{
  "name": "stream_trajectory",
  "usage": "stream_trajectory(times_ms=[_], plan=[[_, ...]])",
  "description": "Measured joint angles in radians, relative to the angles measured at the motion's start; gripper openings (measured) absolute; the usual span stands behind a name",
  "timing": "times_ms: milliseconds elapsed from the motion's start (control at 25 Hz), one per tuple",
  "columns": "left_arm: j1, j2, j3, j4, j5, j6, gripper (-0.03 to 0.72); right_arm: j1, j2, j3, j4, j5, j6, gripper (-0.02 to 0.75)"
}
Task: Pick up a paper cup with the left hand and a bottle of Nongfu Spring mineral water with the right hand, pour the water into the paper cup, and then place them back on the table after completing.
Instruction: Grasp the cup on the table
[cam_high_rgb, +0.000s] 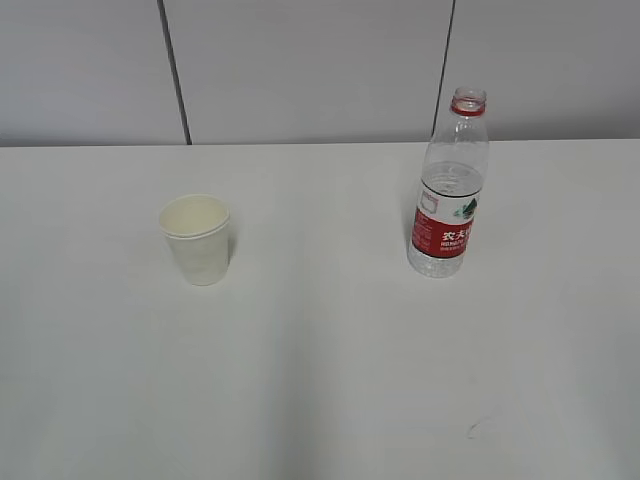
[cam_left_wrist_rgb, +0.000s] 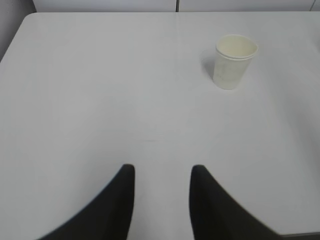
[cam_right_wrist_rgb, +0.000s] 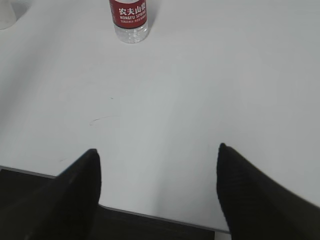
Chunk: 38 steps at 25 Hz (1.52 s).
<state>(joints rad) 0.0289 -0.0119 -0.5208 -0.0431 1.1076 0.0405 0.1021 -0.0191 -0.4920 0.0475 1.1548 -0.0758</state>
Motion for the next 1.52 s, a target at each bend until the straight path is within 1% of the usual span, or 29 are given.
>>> stream_trajectory(times_ms=[720, 880, 1040, 1160, 1280, 1400, 1520], plan=[[0.000, 0.000, 0.000, 0.000, 0.000, 0.000, 0.240, 0.000, 0.000, -0.006, 0.000, -0.002, 0.011, 0.531], [0.000, 0.000, 0.000, -0.015, 0.000, 0.000, 0.240, 0.000, 0.031, -0.048, 0.006, -0.052, 0.053, 0.531], [0.000, 0.000, -0.005, -0.023, -0.003, 0.000, 0.240, 0.000, 0.143, -0.098, 0.006, -0.125, 0.076, 0.531], [0.000, 0.002, -0.025, -0.006, -0.092, 0.000, 0.240, 0.000, 0.242, -0.120, 0.006, -0.197, 0.085, 0.531], [0.000, 0.047, -0.034, 0.016, -0.252, 0.000, 0.240, 0.000, 0.331, -0.125, 0.008, -0.304, 0.085, 0.531], [0.000, 0.148, -0.035, -0.011, -0.362, 0.000, 0.240, 0.000, 0.408, -0.125, 0.008, -0.403, 0.086, 0.531], [0.000, 0.284, -0.035, -0.045, -0.468, 0.000, 0.240, 0.000, 0.467, -0.125, 0.008, -0.466, 0.086, 0.531]])
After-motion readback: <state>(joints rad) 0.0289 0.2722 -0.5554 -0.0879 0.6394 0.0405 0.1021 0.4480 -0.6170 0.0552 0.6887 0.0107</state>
